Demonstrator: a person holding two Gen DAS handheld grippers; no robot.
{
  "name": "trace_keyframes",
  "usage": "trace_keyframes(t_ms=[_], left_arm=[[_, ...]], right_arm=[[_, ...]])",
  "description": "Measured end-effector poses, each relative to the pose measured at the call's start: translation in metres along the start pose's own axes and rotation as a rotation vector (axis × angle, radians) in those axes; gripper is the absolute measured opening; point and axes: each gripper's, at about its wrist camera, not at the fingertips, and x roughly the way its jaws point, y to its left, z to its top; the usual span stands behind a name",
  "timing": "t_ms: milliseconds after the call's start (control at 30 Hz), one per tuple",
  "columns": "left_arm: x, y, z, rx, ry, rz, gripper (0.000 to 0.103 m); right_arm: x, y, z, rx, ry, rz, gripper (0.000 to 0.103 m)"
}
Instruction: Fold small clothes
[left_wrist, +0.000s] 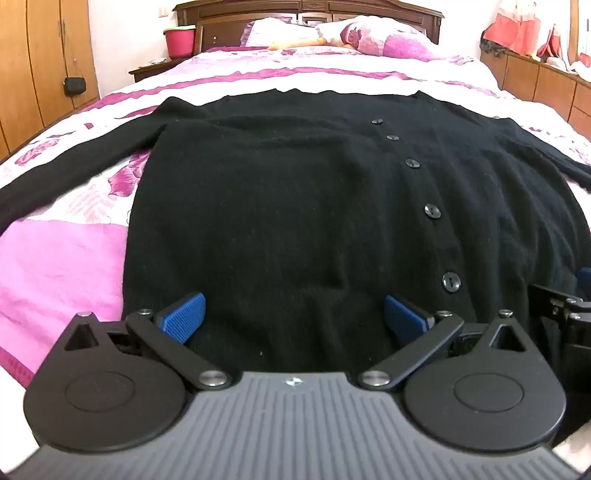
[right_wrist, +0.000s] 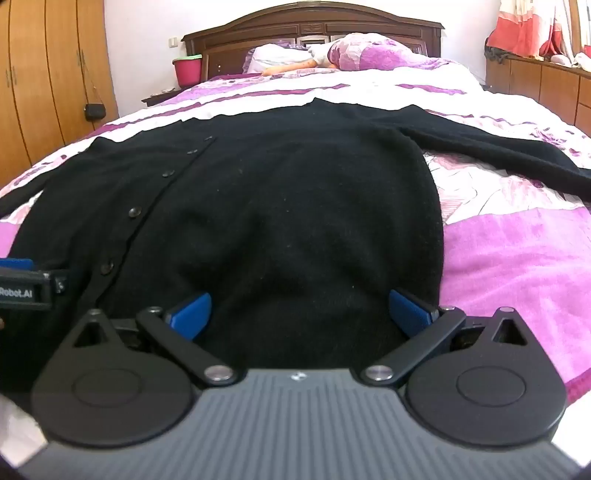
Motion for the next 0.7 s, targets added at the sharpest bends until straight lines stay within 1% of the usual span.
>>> trace_keyframes(t_ms=[267, 300, 400, 433, 467, 700], left_arm=[[-0.0068, -0.0027, -0.0036, -0.019, -0.003, -0.013, 0.103], [-0.0023, -0.0006, -0.0046, -0.018, 0.003, -0.008, 0.103], [-0.0050, -0.0011, -0.0077, -0.021, 0.002, -0.008, 0.103], [-0.0004, -0.0002, -0.0016, -0.011, 0.013, -0.008, 0.103], [-0.0004, -0.0002, -0.0015, -0.011, 0.014, -0.008, 0.103], [-0.0010, -0.0003, -0.0017, -0.009, 0.012, -0.005, 0.103]], right_arm=[[0.0053, 0.0065, 0.0045, -0.018, 0.009, -0.015, 0.103], [0.0024, 0.0005, 0.0002, -0.008, -0.005, -0.006, 0.103], [0.0028, 0.0019, 0.0026, -0.014, -0.003, -0.009, 0.103], [0.0033, 0.0026, 0.0031, -0.015, -0.003, -0.010, 0.103], [-0.0004, 0.0019, -0.0008, -0.010, -0.011, -0.007, 0.103], [-0.0008, 0.0017, -0.0008, -0.010, -0.011, -0.007, 0.103]])
